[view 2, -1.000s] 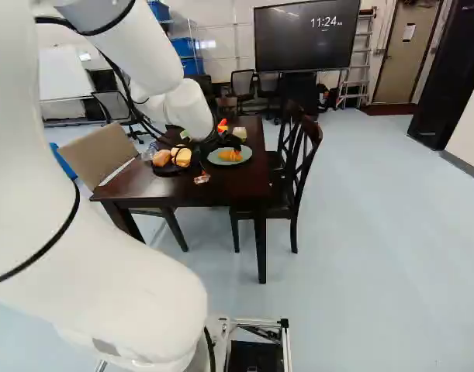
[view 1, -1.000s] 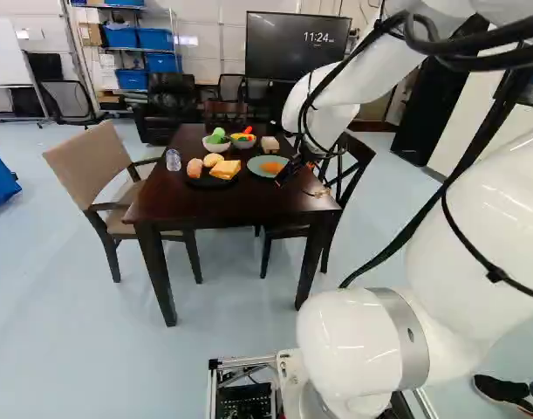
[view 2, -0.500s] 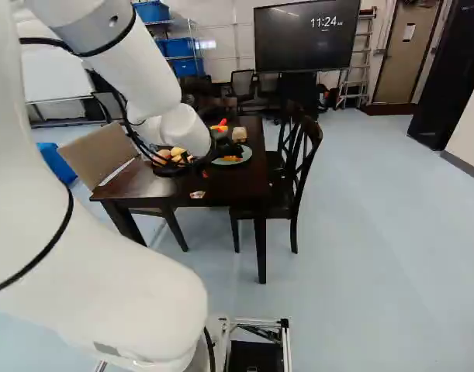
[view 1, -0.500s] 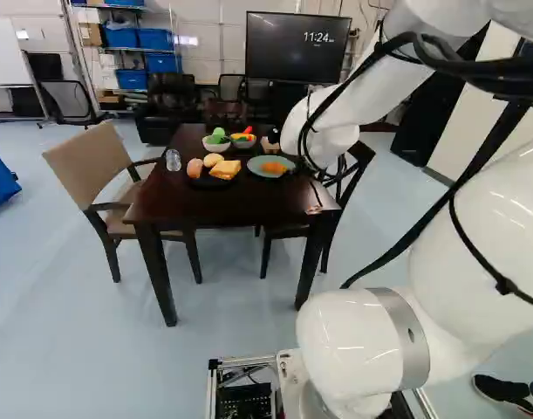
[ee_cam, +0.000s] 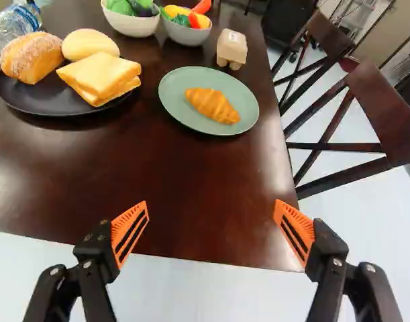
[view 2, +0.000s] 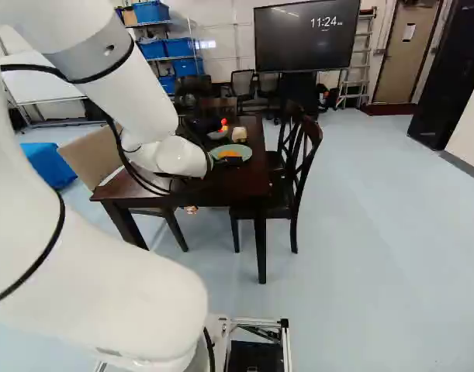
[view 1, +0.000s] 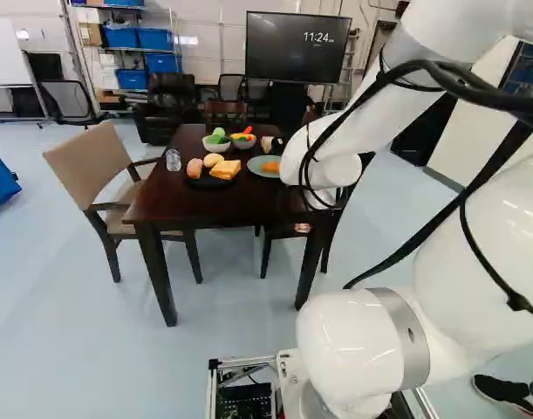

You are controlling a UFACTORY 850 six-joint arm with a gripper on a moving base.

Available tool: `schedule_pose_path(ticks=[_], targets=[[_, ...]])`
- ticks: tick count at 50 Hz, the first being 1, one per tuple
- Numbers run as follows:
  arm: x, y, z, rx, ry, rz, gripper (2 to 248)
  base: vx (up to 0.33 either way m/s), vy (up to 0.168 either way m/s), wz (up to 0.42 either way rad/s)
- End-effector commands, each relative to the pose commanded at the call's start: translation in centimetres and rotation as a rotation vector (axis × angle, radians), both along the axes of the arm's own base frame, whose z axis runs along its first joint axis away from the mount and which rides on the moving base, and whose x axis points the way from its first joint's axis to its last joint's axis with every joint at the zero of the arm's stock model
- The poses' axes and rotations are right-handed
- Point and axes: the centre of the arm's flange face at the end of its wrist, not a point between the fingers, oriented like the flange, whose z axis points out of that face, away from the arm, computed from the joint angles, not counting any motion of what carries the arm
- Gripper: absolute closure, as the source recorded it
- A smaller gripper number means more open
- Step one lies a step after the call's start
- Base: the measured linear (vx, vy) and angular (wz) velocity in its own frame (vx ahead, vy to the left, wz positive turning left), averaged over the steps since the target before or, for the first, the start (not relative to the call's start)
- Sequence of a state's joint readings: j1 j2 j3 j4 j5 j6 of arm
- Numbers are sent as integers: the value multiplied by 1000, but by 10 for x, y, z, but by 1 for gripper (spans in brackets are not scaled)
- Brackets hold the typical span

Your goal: Move the croissant to the empty plate

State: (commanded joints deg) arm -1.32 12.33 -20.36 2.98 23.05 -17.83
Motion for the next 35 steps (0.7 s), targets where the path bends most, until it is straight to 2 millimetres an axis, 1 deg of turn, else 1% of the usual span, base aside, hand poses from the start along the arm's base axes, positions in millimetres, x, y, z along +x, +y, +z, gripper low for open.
schedule_pose_path(ticks=[19, 35], targets=[[-27, 4, -21, 81, -103, -39, 3, 0, 0, 0], [-45, 6, -33, 141, -170, -58, 3, 0, 0, 0]])
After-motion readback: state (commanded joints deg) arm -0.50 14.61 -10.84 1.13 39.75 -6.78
